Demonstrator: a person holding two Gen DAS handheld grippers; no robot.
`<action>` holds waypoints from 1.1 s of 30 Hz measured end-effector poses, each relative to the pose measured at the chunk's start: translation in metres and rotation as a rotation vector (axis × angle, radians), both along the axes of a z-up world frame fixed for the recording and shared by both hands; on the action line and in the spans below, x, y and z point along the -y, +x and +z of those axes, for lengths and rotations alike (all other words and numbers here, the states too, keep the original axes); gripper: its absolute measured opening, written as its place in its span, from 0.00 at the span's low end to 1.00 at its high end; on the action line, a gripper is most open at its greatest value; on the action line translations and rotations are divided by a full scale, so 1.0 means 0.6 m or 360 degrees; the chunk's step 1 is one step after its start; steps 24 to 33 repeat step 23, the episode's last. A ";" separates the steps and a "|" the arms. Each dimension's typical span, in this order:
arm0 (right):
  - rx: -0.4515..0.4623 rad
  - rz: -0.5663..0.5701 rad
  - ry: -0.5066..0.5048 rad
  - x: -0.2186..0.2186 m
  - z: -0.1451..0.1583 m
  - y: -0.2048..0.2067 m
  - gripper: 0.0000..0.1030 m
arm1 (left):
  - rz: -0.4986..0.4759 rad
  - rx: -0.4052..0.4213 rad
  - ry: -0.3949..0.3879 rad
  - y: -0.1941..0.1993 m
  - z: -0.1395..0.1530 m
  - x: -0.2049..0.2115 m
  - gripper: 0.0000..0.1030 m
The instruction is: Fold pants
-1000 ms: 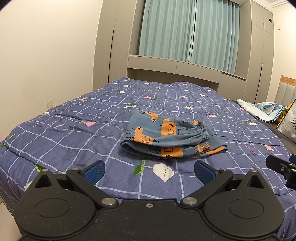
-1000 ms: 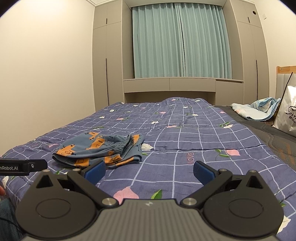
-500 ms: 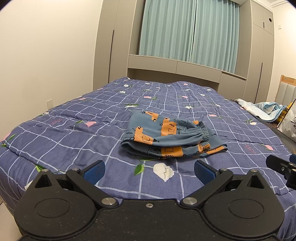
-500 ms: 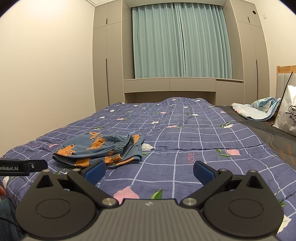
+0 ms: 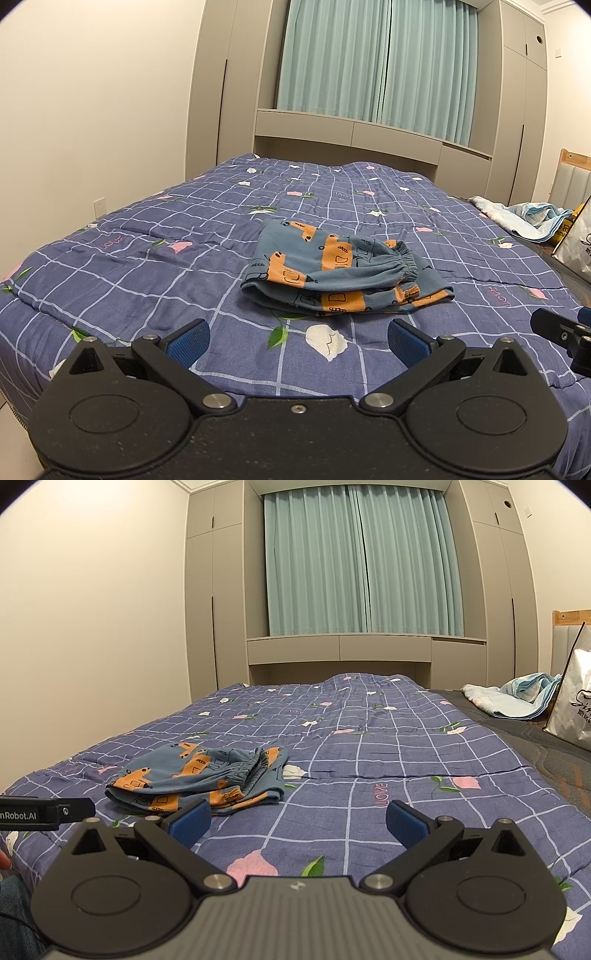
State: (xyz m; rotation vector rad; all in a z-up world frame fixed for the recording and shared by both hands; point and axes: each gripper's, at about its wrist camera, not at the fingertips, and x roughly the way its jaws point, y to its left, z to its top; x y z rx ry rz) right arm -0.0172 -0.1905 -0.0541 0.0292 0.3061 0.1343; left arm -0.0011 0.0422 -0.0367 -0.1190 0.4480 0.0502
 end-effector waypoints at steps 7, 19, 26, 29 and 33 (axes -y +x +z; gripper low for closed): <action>-0.0001 0.0001 0.0000 0.000 0.000 0.000 1.00 | -0.0003 -0.0006 -0.0004 0.000 -0.001 0.000 0.99; -0.0004 0.0005 0.0001 -0.001 -0.001 -0.001 1.00 | 0.0026 -0.0032 0.0005 -0.001 0.001 0.000 0.99; -0.0011 0.0010 -0.0001 -0.005 -0.005 -0.003 1.00 | 0.0030 -0.0037 0.0015 -0.001 0.001 0.002 0.99; -0.0011 0.0010 -0.0001 -0.005 -0.005 -0.003 1.00 | 0.0030 -0.0037 0.0015 -0.001 0.001 0.002 0.99; -0.0011 0.0010 -0.0001 -0.005 -0.005 -0.003 1.00 | 0.0030 -0.0037 0.0015 -0.001 0.001 0.002 0.99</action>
